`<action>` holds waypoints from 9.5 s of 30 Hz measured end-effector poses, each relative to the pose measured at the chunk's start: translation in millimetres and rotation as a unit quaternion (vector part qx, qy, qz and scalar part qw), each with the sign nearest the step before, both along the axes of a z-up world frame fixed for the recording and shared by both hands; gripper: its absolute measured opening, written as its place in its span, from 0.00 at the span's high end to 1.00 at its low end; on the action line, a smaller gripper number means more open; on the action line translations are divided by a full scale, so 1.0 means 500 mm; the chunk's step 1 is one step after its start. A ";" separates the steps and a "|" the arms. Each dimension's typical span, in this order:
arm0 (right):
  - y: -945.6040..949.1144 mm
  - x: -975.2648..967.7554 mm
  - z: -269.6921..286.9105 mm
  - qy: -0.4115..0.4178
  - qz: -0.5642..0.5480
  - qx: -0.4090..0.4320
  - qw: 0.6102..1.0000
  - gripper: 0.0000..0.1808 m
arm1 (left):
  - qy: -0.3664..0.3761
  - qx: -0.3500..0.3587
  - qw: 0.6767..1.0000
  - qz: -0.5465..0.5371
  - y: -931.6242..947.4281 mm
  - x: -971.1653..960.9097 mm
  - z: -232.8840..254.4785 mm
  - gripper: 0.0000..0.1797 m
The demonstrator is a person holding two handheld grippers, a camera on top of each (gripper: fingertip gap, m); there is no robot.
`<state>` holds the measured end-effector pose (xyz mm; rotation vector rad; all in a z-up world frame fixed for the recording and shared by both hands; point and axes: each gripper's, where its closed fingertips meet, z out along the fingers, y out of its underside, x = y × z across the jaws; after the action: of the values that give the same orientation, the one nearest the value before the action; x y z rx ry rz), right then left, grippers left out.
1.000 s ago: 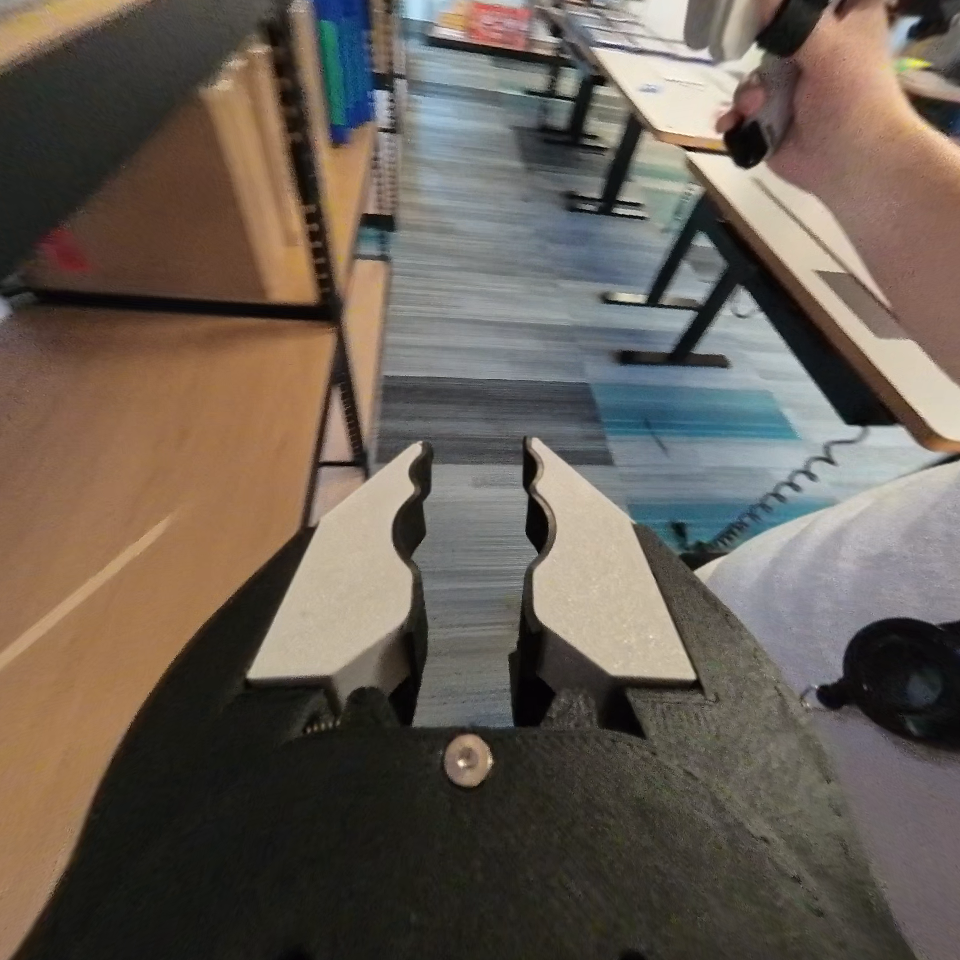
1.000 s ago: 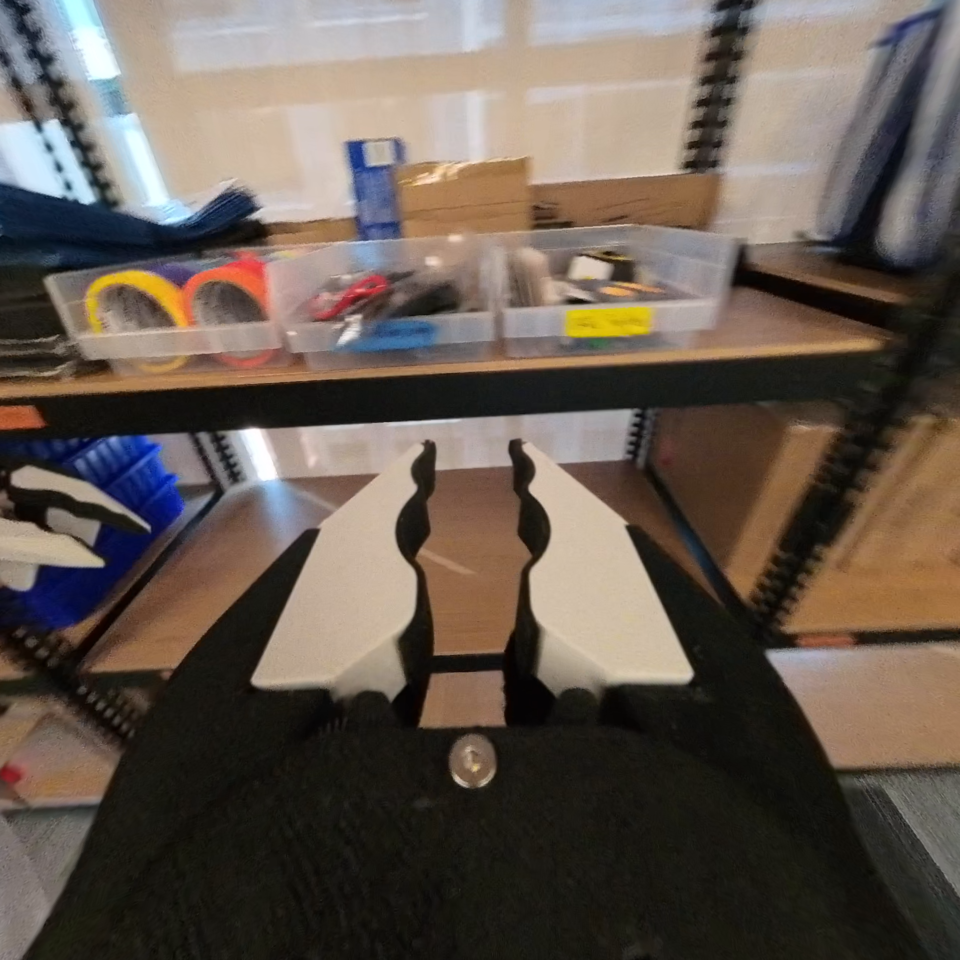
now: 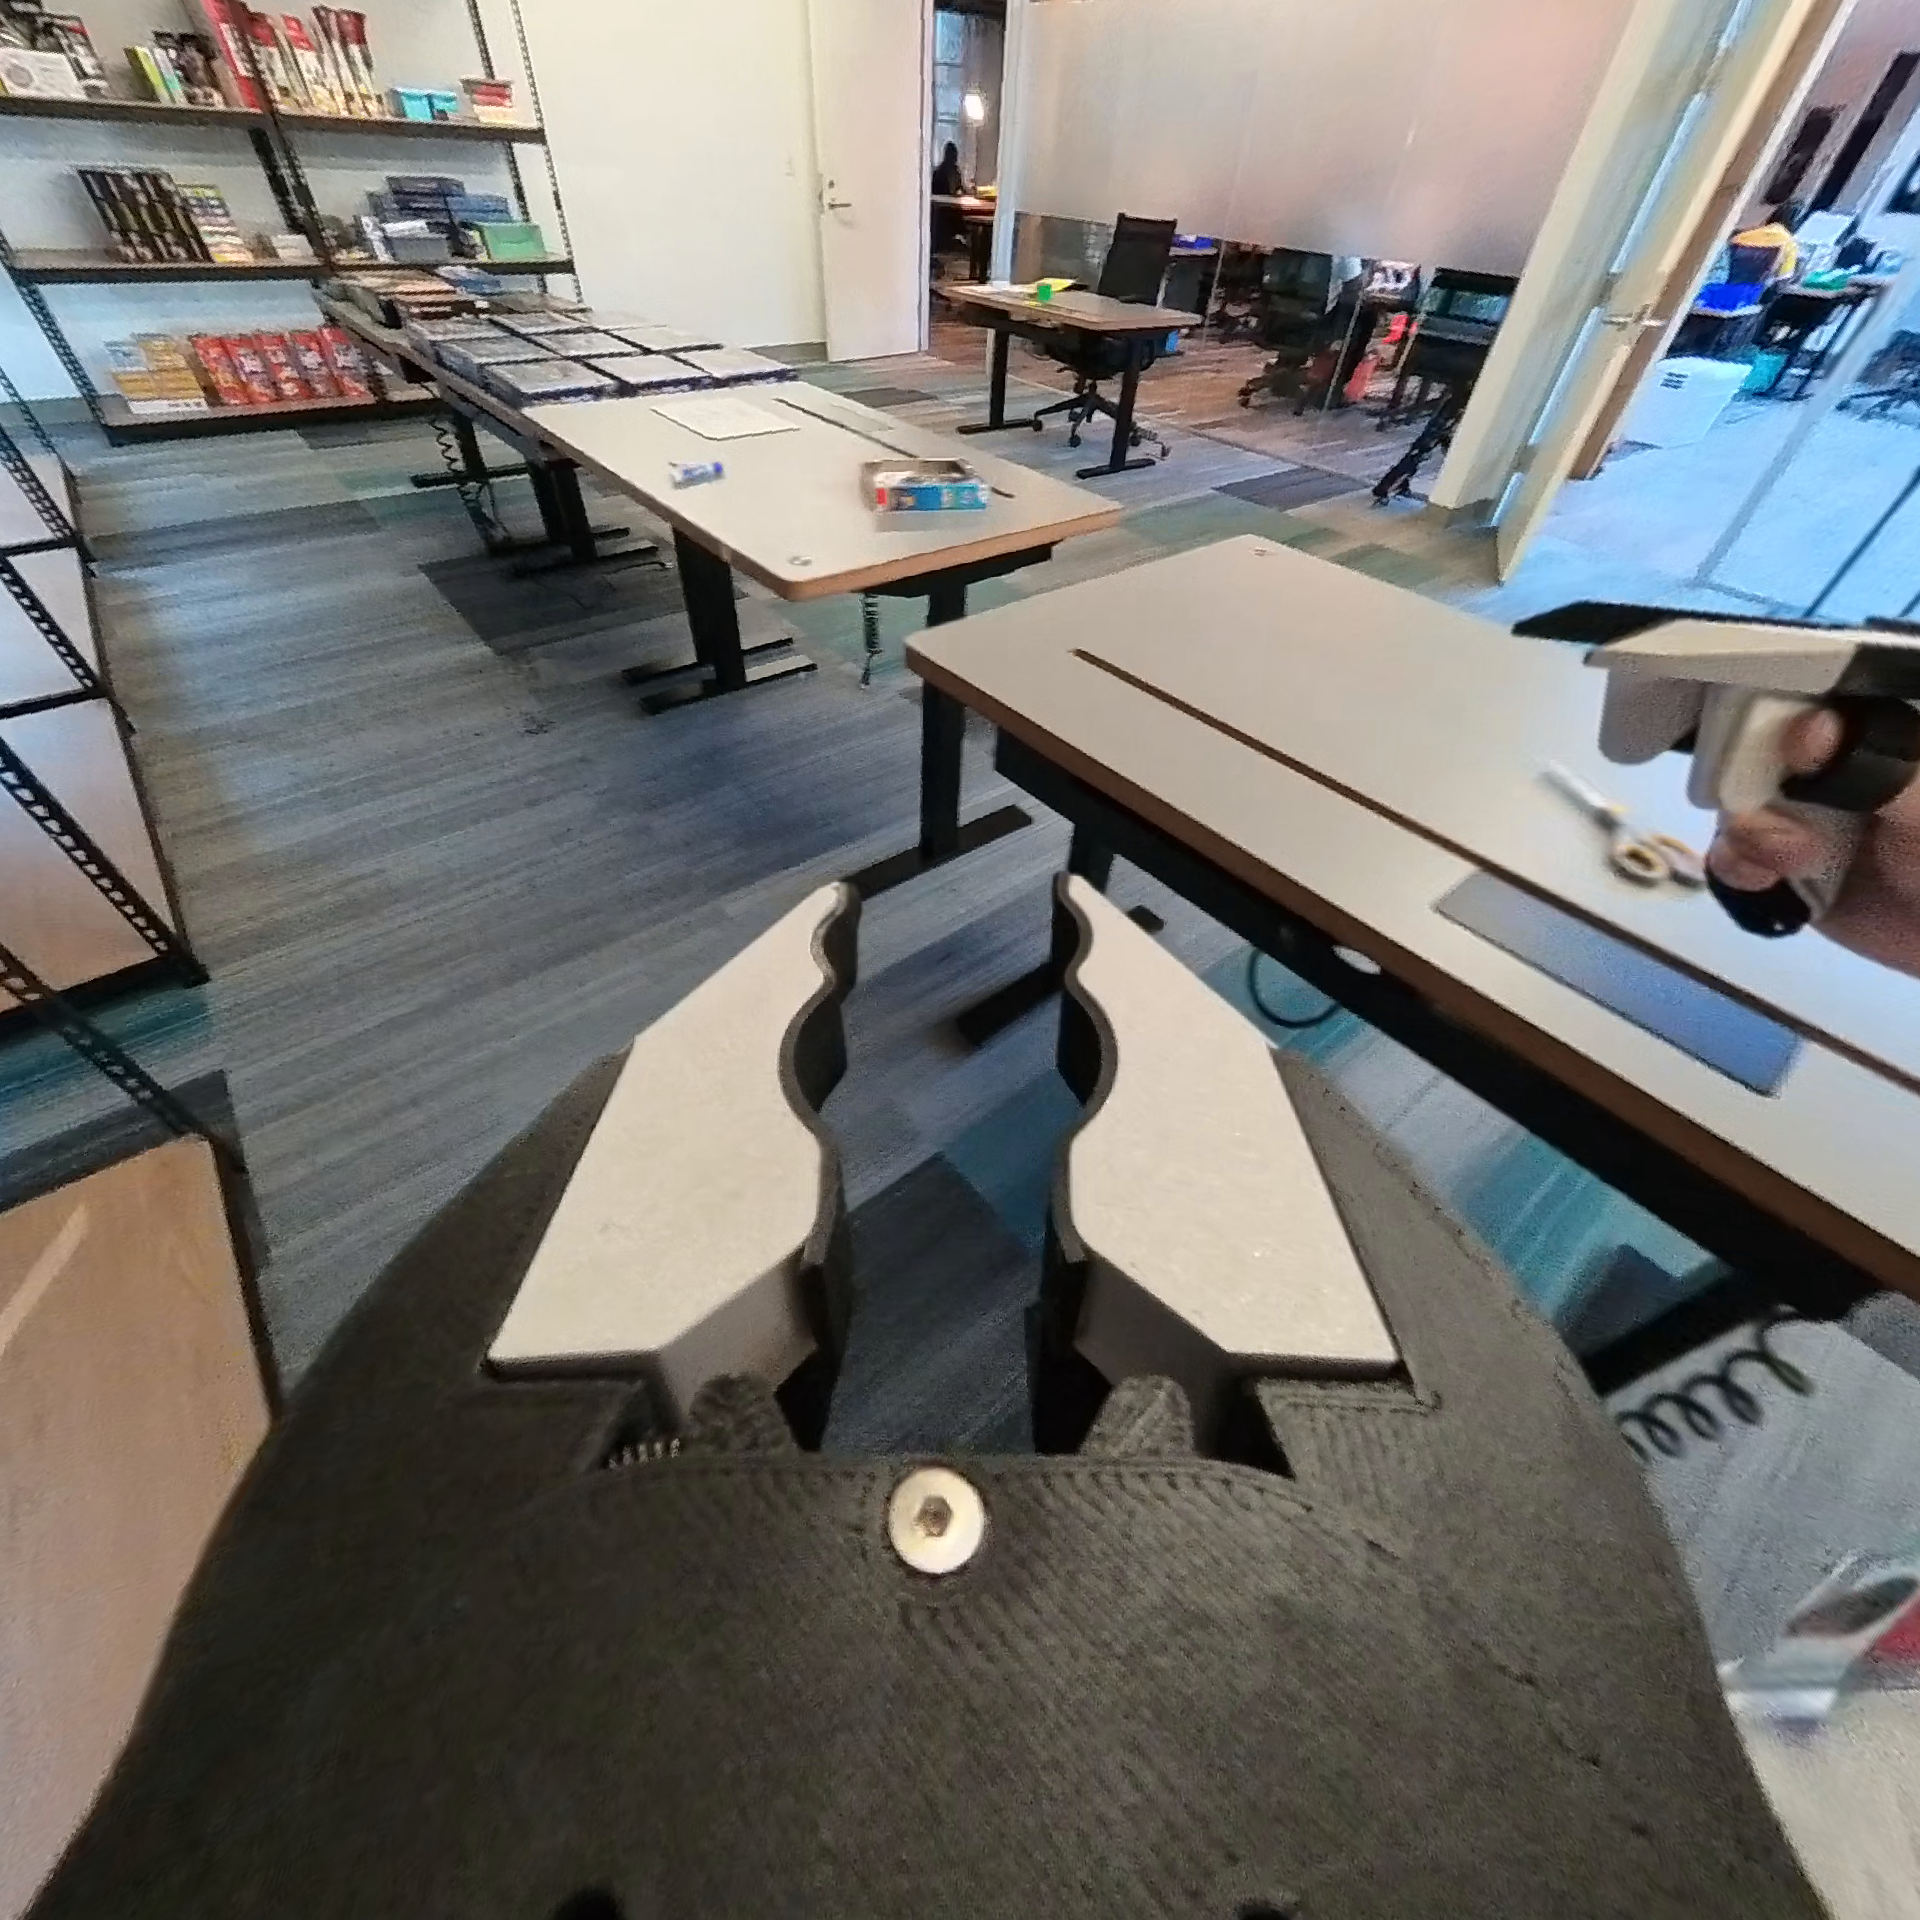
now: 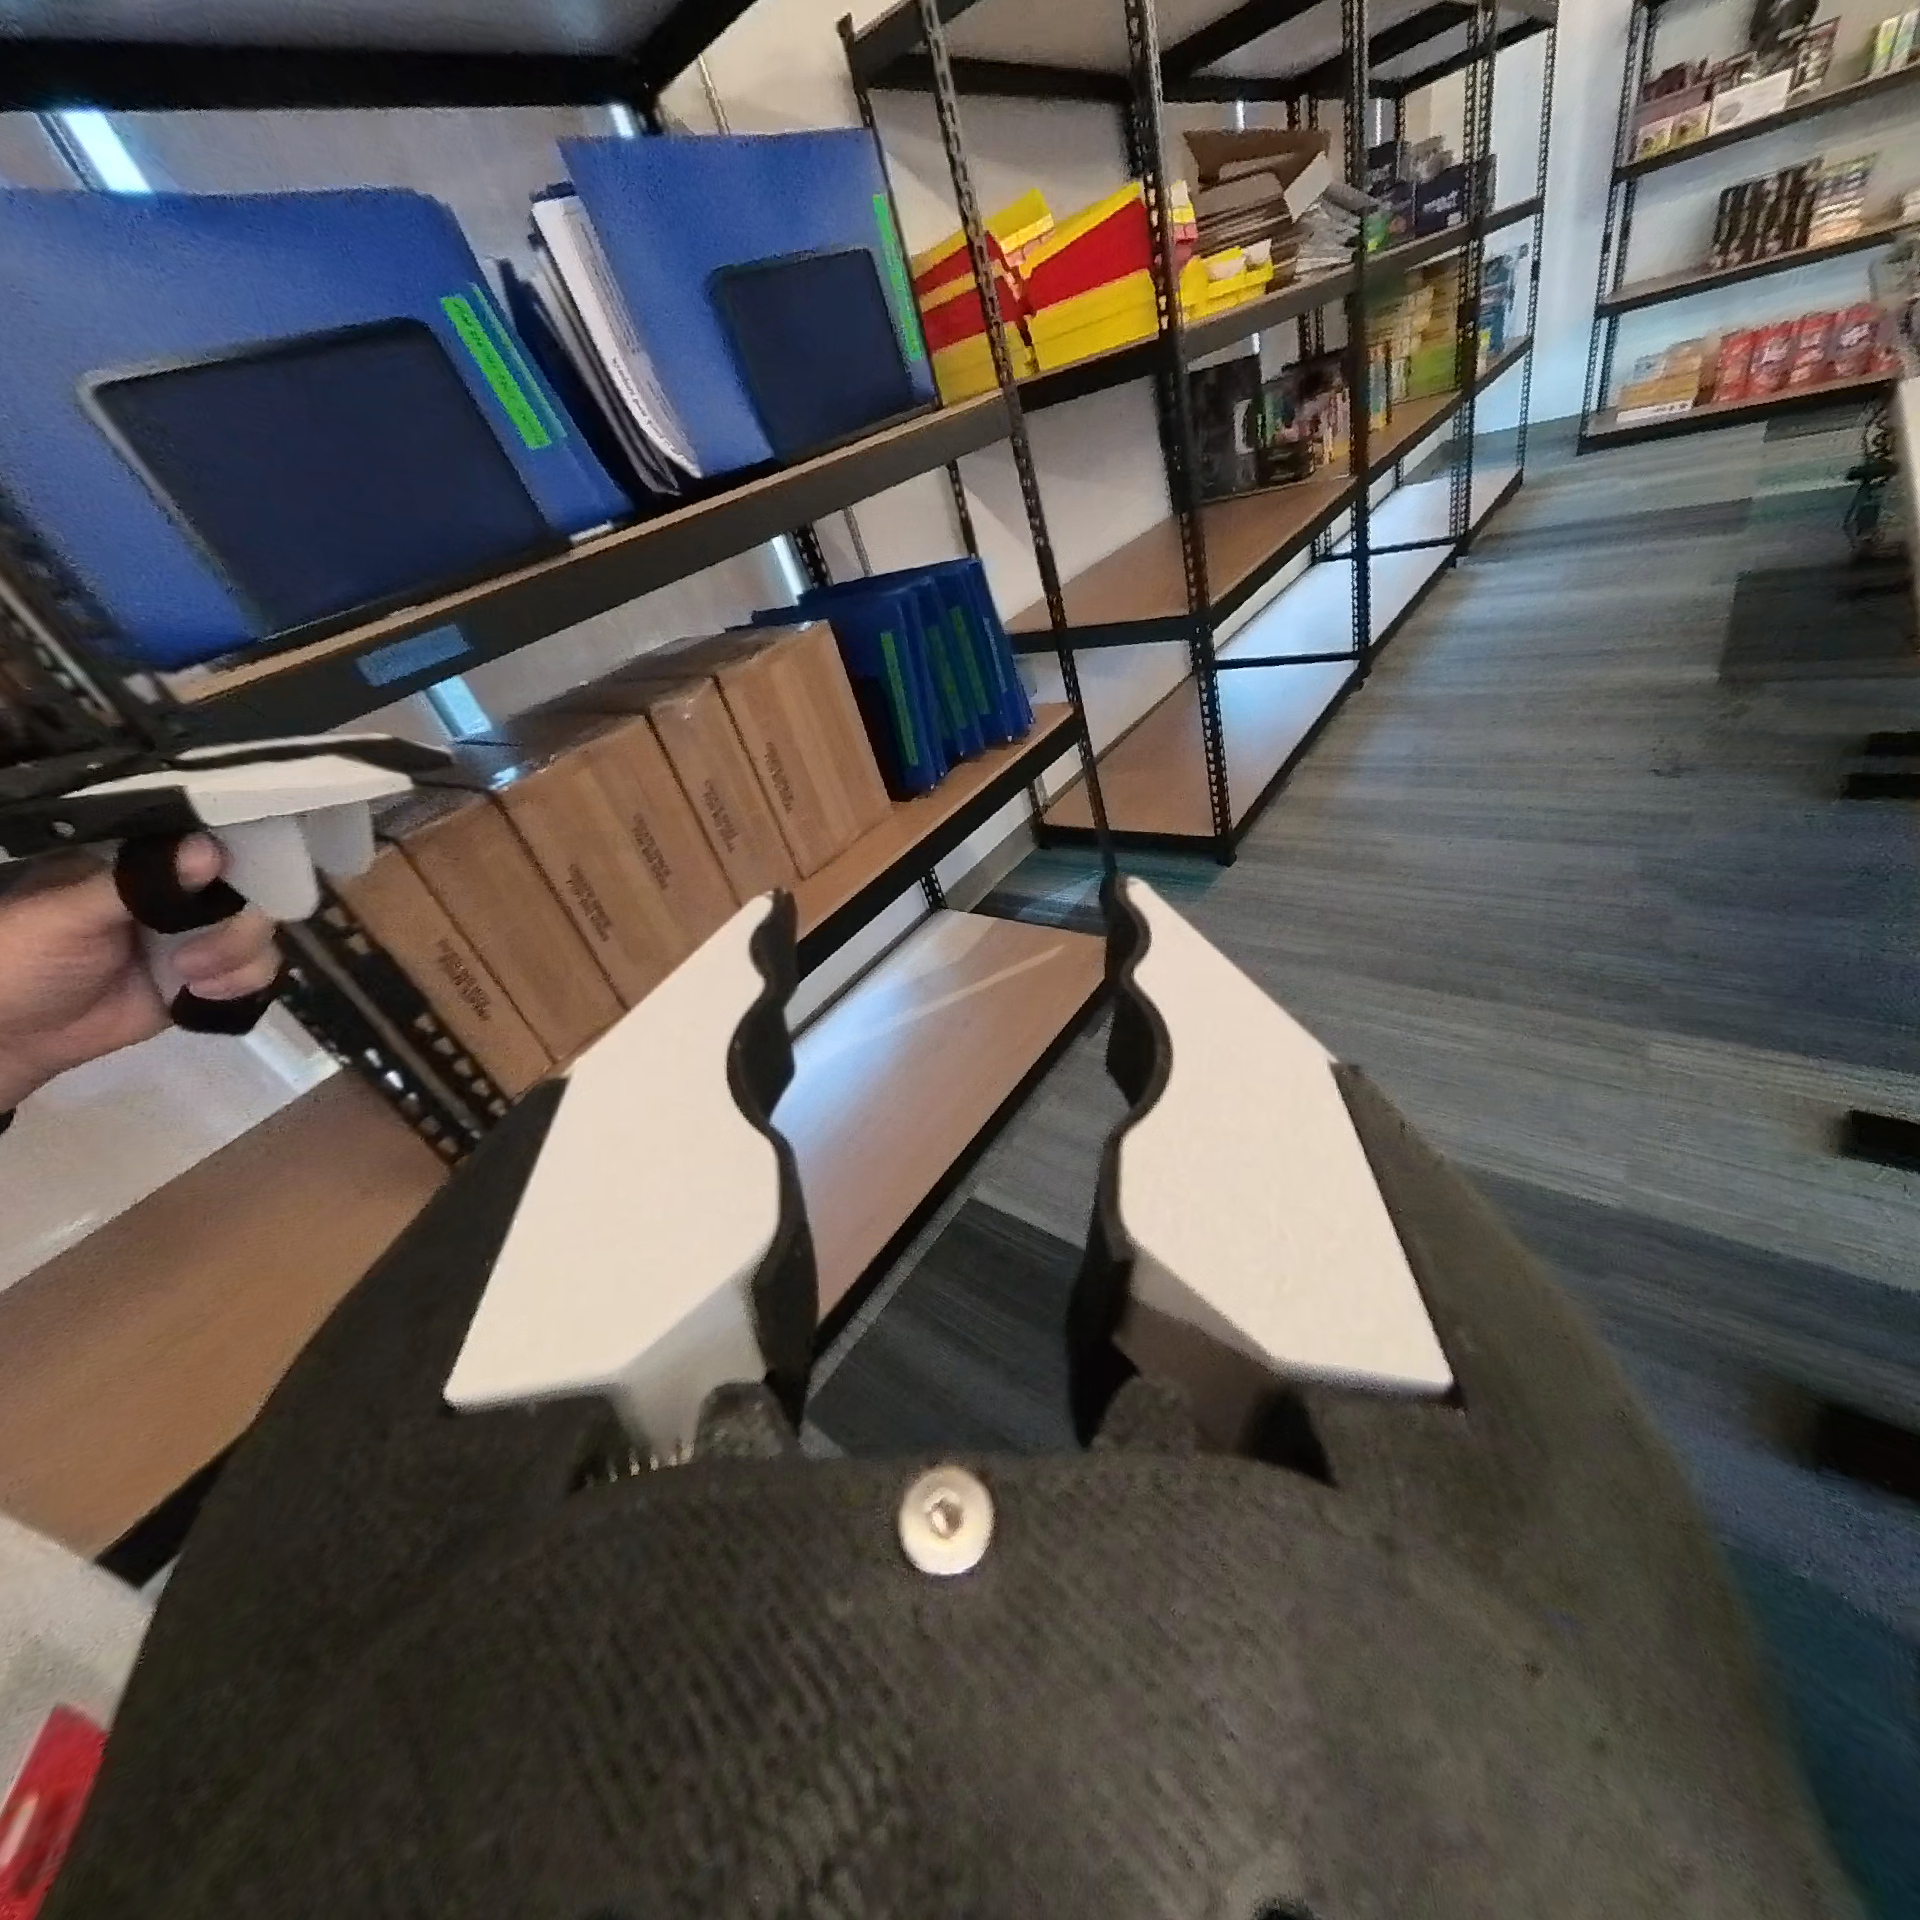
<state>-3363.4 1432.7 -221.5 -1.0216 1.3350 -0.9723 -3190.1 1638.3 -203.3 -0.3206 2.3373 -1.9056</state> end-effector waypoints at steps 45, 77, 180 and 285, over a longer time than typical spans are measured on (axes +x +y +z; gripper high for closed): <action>-1.834 1.367 -0.403 0.305 -0.365 0.018 0.880 0.87 | 0.019 0.110 0.993 -0.029 -1.401 1.666 -0.148 0.89; -2.483 1.241 -0.636 0.498 -0.336 0.028 0.799 0.85 | 0.128 0.229 0.913 -0.313 -2.417 1.621 -0.298 0.95; 0.549 0.296 0.206 0.191 0.948 0.111 -0.227 0.92 | -0.047 -0.290 0.417 0.860 0.123 -0.027 0.069 0.79; -2.285 1.744 -0.175 0.101 -0.428 0.130 0.889 0.74 | 0.161 0.026 0.987 -0.008 -1.763 2.078 -0.186 0.83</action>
<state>-2491.5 290.2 -309.1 -0.2919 2.1016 -1.2874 -2151.2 757.1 -296.1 -0.6500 2.5884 -1.9188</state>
